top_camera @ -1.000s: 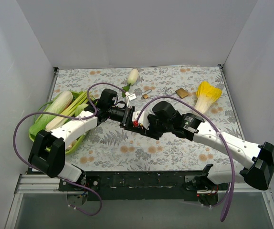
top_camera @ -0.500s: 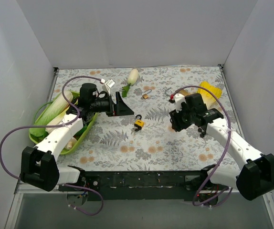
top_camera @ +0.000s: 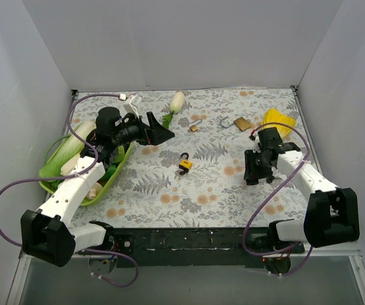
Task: Lock with the key
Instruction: Place the lock at the center of the board.
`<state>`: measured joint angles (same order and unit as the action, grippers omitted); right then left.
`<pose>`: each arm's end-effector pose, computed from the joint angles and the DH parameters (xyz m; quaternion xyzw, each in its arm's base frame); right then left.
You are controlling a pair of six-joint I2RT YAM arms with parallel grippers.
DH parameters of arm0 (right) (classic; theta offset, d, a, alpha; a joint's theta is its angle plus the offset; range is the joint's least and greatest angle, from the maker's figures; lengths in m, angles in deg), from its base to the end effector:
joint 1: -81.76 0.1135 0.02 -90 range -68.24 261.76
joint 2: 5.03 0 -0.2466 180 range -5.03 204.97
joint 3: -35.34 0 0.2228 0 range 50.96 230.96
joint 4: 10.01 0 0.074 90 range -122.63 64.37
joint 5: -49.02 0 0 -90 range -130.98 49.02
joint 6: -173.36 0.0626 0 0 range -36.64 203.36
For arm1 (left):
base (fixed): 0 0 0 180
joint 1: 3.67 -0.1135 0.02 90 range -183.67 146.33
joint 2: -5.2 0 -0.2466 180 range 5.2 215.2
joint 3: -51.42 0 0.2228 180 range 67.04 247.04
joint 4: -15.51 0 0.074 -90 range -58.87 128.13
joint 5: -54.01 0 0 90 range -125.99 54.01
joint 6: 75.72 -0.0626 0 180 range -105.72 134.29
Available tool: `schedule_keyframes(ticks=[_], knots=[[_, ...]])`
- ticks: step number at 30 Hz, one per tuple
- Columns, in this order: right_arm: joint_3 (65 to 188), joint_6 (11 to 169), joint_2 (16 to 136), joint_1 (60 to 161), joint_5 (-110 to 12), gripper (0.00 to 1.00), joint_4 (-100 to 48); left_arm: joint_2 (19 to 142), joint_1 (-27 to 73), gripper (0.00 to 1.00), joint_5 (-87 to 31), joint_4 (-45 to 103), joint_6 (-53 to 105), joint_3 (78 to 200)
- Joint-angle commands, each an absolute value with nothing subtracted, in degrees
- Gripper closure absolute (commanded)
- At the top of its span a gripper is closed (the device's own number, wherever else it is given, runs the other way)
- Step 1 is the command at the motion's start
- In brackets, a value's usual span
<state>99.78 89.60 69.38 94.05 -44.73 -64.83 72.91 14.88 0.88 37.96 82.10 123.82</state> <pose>0.2251 0.0532 0.1890 -0.0586 0.9736 0.0666 0.2101 0.2409 -0.1205 0.3220 -0.1500 0.7743 -0.5690 0.2329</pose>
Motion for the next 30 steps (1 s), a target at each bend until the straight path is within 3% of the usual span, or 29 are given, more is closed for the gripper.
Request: schedule_keyframes(ticks=[1, 17, 21, 27, 28, 30], knots=[[98.07, 94.51, 70.73, 92.83, -43.98, 0.99, -64.92, 72.53, 14.70, 0.02, -0.57, 37.81, 81.70, 124.62], [95.35, 90.65, 75.57, 91.34, -42.22, 0.99, -55.08, 73.58, 14.70, 0.02, 2.95, 35.71, 82.22, 122.94], [94.12, 90.65, 75.57, 91.34, -41.51, 0.94, -52.36, 73.58, 14.70, 0.02, 2.95, 35.26, 82.66, 122.15], [94.55, 91.62, 76.71, 91.34, -39.42, 0.69, -51.82, 73.50, 14.61, 0.02, 2.51, 37.02, 81.79, 122.68], [94.64, 91.62, 76.45, 91.34, -39.14, 0.48, -52.26, 73.50, 14.70, 0.02, 2.16, 37.89, 81.18, 123.20], [95.34, 91.88, 75.31, 91.34, -39.14, 0.27, -54.10, 73.50, 14.61, 0.02, 1.90, 39.04, 80.56, 123.90]])
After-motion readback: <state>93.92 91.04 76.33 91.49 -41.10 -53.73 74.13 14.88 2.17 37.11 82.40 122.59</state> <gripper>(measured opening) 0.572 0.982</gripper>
